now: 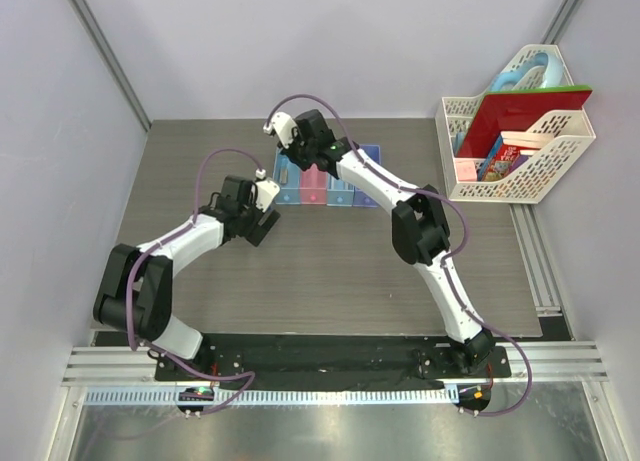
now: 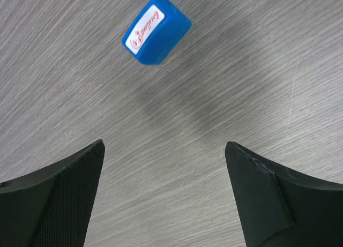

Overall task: Sort the stationery into containers
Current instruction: Place the stationery in the storage box.

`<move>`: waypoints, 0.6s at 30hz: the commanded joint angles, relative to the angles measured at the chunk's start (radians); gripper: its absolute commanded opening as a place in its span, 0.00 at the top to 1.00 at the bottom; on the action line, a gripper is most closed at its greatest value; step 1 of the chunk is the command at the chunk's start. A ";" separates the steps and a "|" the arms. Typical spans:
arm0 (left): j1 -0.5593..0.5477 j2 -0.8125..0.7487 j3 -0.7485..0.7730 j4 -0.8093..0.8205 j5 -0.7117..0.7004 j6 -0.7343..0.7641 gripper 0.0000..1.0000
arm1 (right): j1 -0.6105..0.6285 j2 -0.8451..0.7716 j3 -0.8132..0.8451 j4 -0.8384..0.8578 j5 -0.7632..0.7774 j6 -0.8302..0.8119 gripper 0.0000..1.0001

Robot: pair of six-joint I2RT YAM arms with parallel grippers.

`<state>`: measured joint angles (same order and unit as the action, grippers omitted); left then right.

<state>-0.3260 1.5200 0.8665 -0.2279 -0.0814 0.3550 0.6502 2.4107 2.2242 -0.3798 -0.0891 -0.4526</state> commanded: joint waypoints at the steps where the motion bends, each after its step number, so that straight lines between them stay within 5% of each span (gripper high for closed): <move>1: -0.001 0.023 0.055 0.061 0.037 0.002 0.07 | 0.014 0.028 0.048 0.061 -0.024 0.008 0.95; 5: -0.001 0.077 0.097 0.061 0.057 0.025 0.08 | 0.019 0.039 0.032 0.061 -0.018 0.000 0.79; 7: -0.001 0.098 0.123 0.059 0.066 0.030 0.10 | 0.022 0.036 0.022 0.062 -0.011 -0.009 0.51; 10: -0.001 0.137 0.166 0.045 0.107 0.045 0.15 | 0.026 0.019 0.000 0.053 0.023 -0.029 0.32; 18: -0.001 0.229 0.236 0.039 0.155 0.151 0.23 | 0.023 -0.183 -0.138 0.007 0.156 -0.070 0.24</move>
<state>-0.3260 1.7218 1.0542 -0.2138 0.0250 0.4355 0.6724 2.4260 2.1582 -0.3691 -0.0345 -0.4900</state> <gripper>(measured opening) 0.786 0.754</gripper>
